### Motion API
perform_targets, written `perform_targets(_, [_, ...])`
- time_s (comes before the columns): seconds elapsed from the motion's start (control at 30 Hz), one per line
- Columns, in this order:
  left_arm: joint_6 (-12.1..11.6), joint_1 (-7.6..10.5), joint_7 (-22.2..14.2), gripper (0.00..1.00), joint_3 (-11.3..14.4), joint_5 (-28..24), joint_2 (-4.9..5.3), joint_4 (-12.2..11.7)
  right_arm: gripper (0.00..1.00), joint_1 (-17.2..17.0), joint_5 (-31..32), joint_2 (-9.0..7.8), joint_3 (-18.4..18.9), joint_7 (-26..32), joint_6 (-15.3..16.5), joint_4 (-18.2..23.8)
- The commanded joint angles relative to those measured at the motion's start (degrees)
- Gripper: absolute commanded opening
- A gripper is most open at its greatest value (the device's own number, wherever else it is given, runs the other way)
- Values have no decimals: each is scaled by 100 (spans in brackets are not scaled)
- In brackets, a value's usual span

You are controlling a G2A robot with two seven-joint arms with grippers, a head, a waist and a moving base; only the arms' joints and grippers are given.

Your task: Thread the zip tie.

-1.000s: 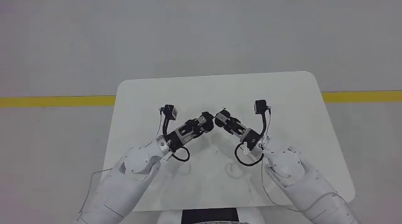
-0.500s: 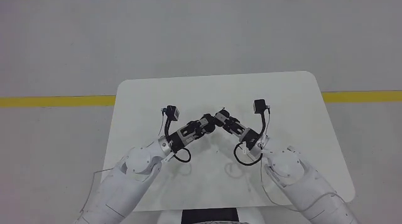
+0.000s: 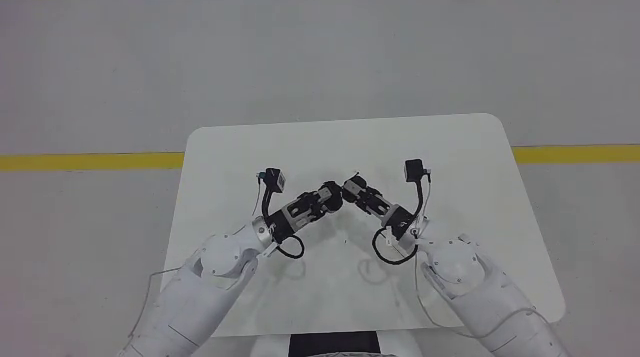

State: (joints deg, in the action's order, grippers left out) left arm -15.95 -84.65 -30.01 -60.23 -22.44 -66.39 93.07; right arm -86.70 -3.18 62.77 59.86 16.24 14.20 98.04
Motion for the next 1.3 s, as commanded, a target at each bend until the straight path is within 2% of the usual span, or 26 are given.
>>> perform_targets(0.0, [3,1,-3,18,4,-2,3,-3,0,-3,6,6,9,17,2,-1])
perform_targets(0.17, [14,15,-9,15,23,-8,8,-25,0,-4,26,27,19,50,20,4])
perform_targets(0.33, [18,17,4,0,34,-11,13,-33,0,-11,56,44,24,86,29,6])
perform_targets(0.77, [37,31,14,0,56,-21,28,-36,0,-58,156,81,88,100,84,28])
perform_targets(0.8, [36,31,16,1,58,-22,29,-38,0,-61,163,83,93,102,83,30])
perform_targets(0.87, [34,33,24,20,62,-24,30,-38,0,-66,181,88,101,108,75,32])
perform_targets(0.93, [31,34,36,31,66,-25,32,-38,0,-71,195,93,109,114,64,35])
perform_targets(1.03, [24,36,46,34,71,-30,34,-39,0,-77,208,102,119,126,53,36])
perform_targets(1.27, [25,45,44,33,80,-41,41,-39,0,-86,232,122,141,141,68,34])
